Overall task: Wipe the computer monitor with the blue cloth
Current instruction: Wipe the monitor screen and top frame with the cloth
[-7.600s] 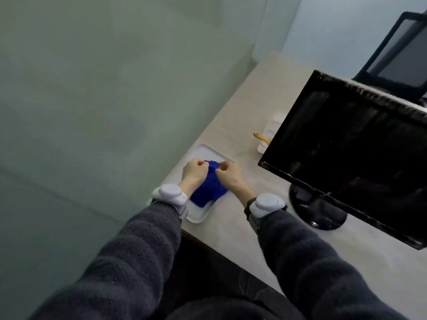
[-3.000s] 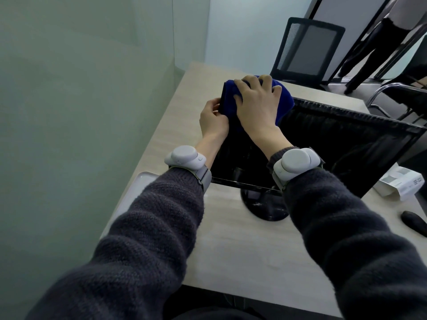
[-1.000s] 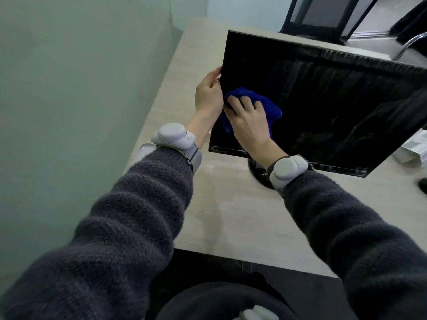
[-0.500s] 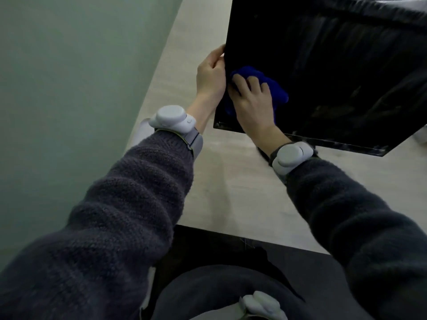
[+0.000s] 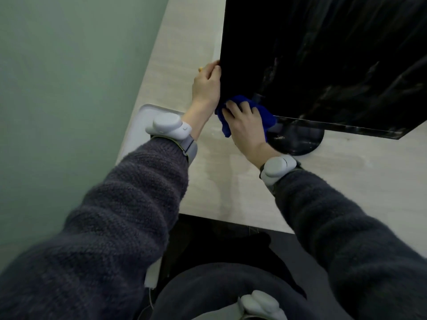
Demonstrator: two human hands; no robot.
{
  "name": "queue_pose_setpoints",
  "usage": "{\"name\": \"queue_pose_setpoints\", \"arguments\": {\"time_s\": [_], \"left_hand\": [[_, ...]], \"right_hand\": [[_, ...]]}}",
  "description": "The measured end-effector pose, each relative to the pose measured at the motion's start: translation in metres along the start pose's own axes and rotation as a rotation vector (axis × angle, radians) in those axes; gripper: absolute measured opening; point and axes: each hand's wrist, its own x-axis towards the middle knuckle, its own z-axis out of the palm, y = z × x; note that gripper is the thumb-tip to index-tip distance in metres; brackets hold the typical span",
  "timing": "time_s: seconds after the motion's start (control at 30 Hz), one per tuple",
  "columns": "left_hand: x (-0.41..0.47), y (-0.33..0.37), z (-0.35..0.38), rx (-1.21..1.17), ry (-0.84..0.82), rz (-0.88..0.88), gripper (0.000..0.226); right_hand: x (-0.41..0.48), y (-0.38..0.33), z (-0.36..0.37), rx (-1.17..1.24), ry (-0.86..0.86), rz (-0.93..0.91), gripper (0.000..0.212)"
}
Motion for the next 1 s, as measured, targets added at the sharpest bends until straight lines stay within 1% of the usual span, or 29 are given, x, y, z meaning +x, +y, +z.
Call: {"name": "queue_pose_setpoints", "arguments": {"time_s": [0.1, 0.23, 0.33, 0.43, 0.5, 0.57, 0.7, 0.77, 0.9, 0.93, 0.97, 1.0], "left_hand": [[-0.001, -0.006, -0.002, 0.031, -0.024, 0.01, 0.032], [0.0, -0.002, 0.001, 0.054, -0.024, 0.035, 0.033], [-0.002, -0.001, 0.005, 0.051, -0.01, 0.06, 0.033], [-0.005, -0.002, 0.006, 0.041, 0.004, 0.069, 0.032], [-0.006, -0.002, 0.006, 0.033, 0.0, 0.065, 0.033], [-0.005, -0.002, 0.006, 0.03, 0.004, 0.062, 0.033], [-0.007, -0.001, 0.007, 0.012, 0.005, 0.061, 0.033], [-0.007, -0.001, 0.008, 0.009, 0.004, 0.064, 0.033], [-0.007, -0.003, 0.009, 0.014, 0.028, 0.069, 0.032], [-0.007, -0.003, 0.009, 0.015, 0.03, 0.071, 0.033], [-0.006, -0.003, 0.009, 0.016, 0.035, 0.071, 0.033], [-0.006, -0.002, 0.009, 0.018, 0.04, 0.07, 0.032]], "right_hand": [[-0.002, 0.001, 0.002, 0.016, -0.038, 0.001, 0.045], [0.0, 0.005, -0.003, 0.021, -0.029, -0.003, 0.041], [0.002, 0.008, -0.008, 0.035, 0.044, -0.04, 0.037], [0.005, 0.001, -0.011, -0.014, 0.134, -0.063, 0.035], [0.007, -0.006, -0.01, -0.013, 0.091, -0.054, 0.04], [0.004, -0.012, -0.004, 0.003, -0.003, -0.035, 0.046], [-0.015, -0.015, 0.012, -0.004, -0.14, -0.003, 0.044], [-0.017, -0.015, 0.012, 0.019, -0.106, 0.003, 0.045], [-0.003, -0.012, 0.004, 0.01, 0.153, 0.038, 0.037], [0.0, -0.011, 0.003, -0.003, 0.182, 0.052, 0.036], [0.003, -0.011, 0.003, -0.004, 0.149, 0.051, 0.038], [0.003, -0.011, 0.004, 0.003, 0.076, 0.041, 0.043]]}}
